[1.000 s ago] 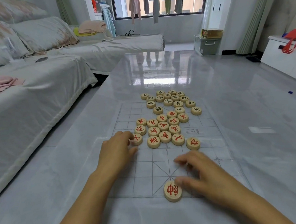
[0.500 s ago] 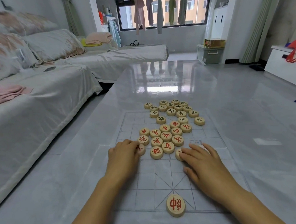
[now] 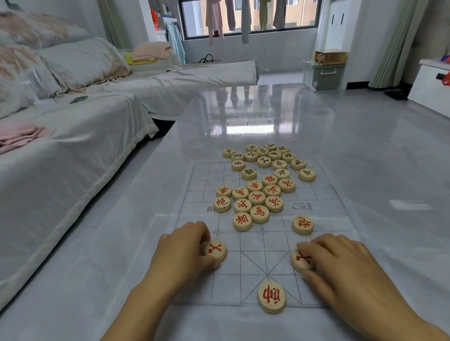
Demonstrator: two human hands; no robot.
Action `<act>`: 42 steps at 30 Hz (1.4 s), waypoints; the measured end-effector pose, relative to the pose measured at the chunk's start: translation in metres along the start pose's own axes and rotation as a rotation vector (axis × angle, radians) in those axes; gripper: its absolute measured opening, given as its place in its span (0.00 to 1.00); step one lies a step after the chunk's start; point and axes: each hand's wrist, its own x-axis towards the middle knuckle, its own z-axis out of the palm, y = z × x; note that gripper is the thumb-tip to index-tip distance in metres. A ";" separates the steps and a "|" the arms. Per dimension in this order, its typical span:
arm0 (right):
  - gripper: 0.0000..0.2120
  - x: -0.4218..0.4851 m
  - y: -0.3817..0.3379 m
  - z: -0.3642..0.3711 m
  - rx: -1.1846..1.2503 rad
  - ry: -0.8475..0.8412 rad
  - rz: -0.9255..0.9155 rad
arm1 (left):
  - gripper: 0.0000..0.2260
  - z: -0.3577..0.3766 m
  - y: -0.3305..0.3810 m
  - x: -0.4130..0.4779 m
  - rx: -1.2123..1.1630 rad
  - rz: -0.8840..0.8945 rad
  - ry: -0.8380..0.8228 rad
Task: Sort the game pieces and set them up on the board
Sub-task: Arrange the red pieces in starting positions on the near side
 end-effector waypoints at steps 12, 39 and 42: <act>0.20 0.003 0.004 0.002 0.160 -0.144 -0.063 | 0.20 0.002 -0.006 0.002 -0.046 0.052 -0.087; 0.14 -0.022 -0.001 -0.006 0.294 -0.262 -0.008 | 0.17 -0.004 -0.007 -0.020 -0.249 0.264 -0.330; 0.14 -0.021 0.000 -0.006 0.302 -0.271 0.000 | 0.17 0.000 -0.003 -0.027 -0.218 0.311 -0.349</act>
